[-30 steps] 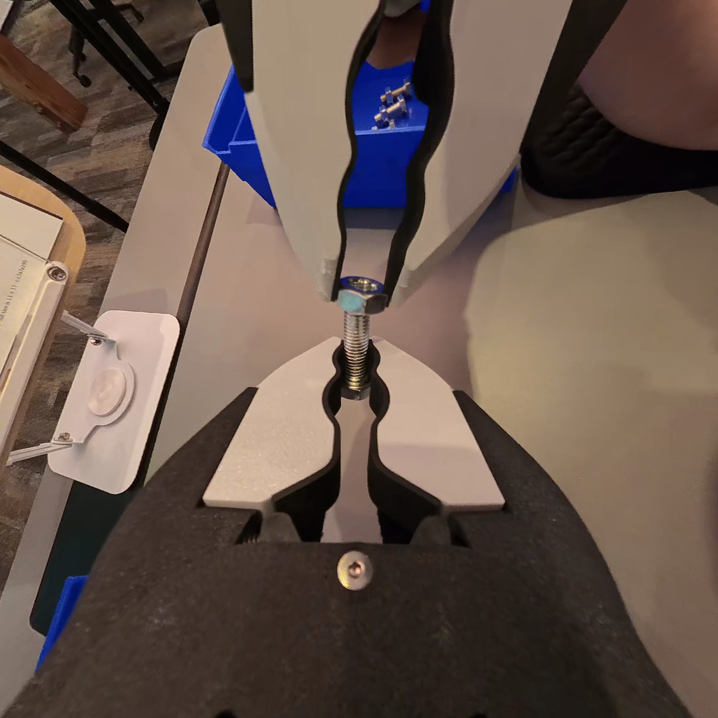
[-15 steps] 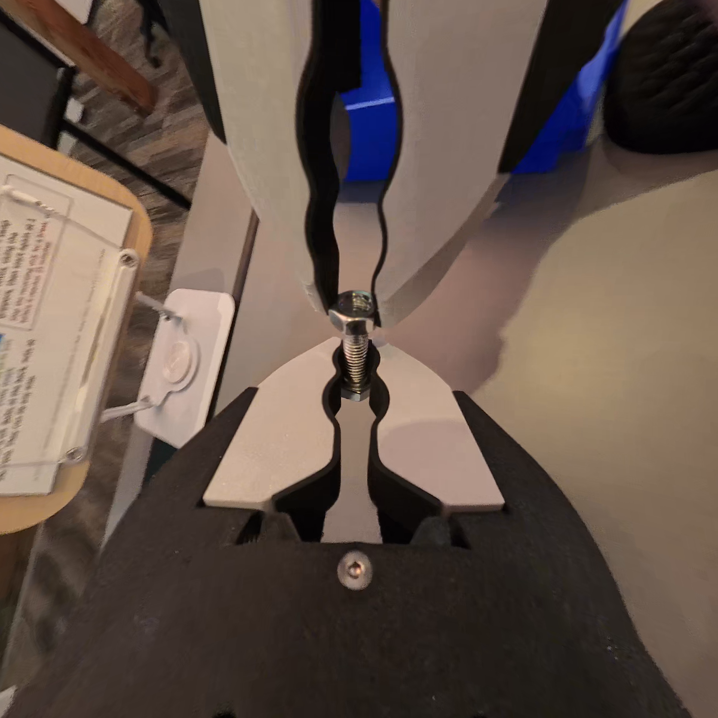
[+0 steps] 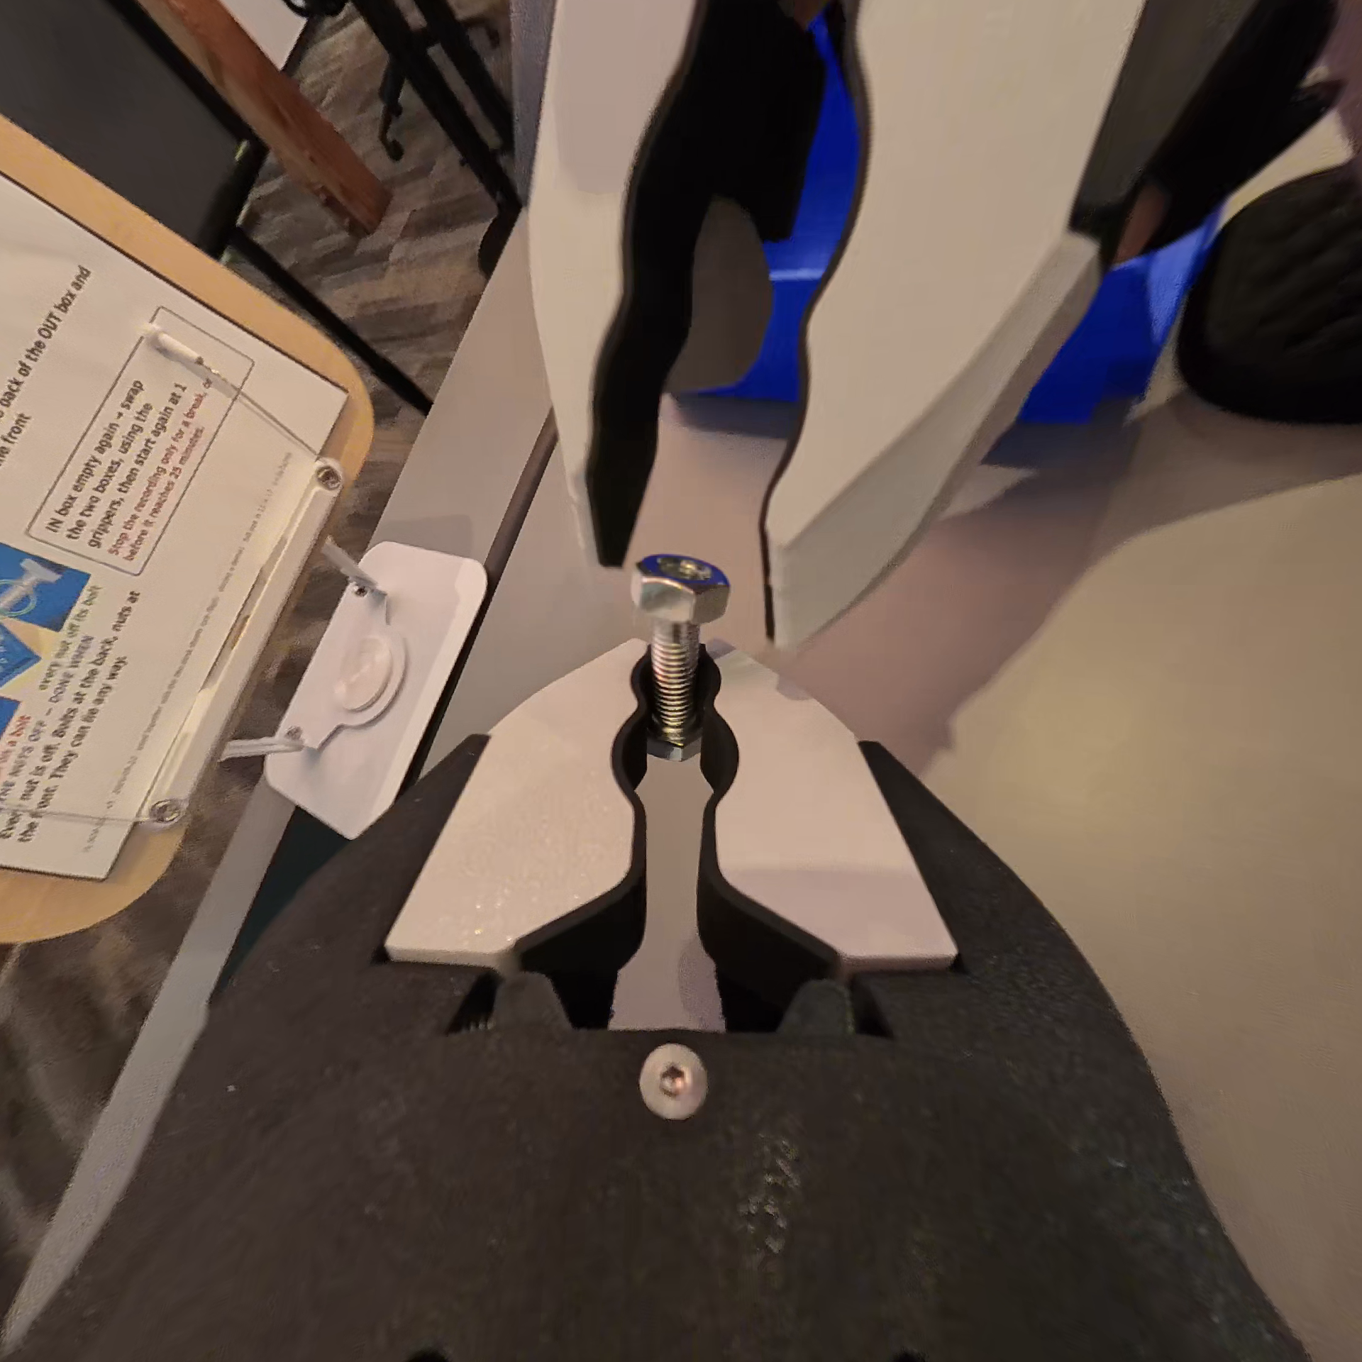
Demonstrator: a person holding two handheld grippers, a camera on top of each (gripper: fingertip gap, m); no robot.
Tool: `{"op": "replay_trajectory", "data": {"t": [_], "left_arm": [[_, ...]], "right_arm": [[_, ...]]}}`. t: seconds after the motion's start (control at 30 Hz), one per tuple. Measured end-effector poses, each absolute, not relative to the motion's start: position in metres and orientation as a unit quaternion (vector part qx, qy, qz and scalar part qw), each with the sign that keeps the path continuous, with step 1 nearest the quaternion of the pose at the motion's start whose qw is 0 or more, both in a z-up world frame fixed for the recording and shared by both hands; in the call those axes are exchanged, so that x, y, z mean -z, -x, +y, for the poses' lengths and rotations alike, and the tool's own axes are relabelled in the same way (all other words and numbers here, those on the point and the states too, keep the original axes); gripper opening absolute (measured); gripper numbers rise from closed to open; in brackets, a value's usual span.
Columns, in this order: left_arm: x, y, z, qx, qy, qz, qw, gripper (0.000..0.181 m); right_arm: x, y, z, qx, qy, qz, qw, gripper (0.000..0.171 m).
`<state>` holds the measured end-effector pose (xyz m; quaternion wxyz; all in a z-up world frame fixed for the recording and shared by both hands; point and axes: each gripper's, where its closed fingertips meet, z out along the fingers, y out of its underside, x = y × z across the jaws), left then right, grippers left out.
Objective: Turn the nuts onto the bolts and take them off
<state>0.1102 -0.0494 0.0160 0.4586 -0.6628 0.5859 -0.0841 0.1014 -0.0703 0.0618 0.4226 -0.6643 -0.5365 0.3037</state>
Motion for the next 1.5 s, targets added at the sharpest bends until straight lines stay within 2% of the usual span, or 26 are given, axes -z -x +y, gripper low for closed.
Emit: {"op": "replay_trajectory", "data": {"t": [0.07, 0.13, 0.17, 0.23, 0.27, 0.47, 0.67, 0.83, 1.2, 1.37, 1.5], "left_arm": [[-0.022, -0.112, -0.056, 0.120, 0.656, 0.586, 0.460, 0.008], [-0.028, -0.115, -0.064, 0.163, 0.649, 0.585, 0.457, 0.008], [-0.031, -0.117, -0.067, 0.181, 0.647, 0.584, 0.455, 0.008], [-0.033, -0.117, -0.067, 0.190, 0.645, 0.582, 0.458, 0.008], [-0.033, -0.117, -0.068, 0.193, 0.643, 0.583, 0.458, 0.009], [-0.034, -0.124, -0.089, 0.261, 0.619, 0.606, 0.426, 0.009], [-0.031, -0.129, -0.100, 0.275, 0.607, 0.624, 0.409, 0.008], [-0.030, -0.131, -0.104, 0.282, 0.603, 0.628, 0.404, 0.008], [-0.010, -0.130, -0.100, 0.217, 0.614, 0.653, 0.387, 0.008], [-0.012, -0.126, -0.085, 0.187, 0.640, 0.626, 0.405, 0.008], [-0.018, -0.119, -0.065, 0.155, 0.673, 0.577, 0.437, 0.008]], "right_arm": [[-0.077, -0.108, -0.073, -0.287, 0.620, -0.562, 0.466, 0.035], [-0.086, -0.113, -0.080, -0.281, 0.573, -0.589, 0.496, 0.018], [-0.086, -0.116, -0.079, -0.279, 0.569, -0.592, 0.498, 0.018], [-0.078, -0.120, -0.074, -0.272, 0.587, -0.594, 0.478, 0.031], [-0.075, -0.121, -0.073, -0.267, 0.585, -0.600, 0.475, 0.032], [-0.070, -0.113, -0.098, -0.244, 0.481, -0.680, 0.497, 0.036], [-0.074, -0.112, -0.112, -0.248, 0.445, -0.697, 0.503, 0.029], [-0.070, -0.111, -0.110, -0.242, 0.448, -0.702, 0.497, 0.018], [-0.050, -0.113, -0.107, -0.270, 0.529, -0.691, 0.413, 0.018], [-0.051, -0.111, -0.091, -0.264, 0.589, -0.643, 0.411, 0.018], [-0.058, -0.104, -0.071, -0.292, 0.670, -0.541, 0.416, 0.018]]}}
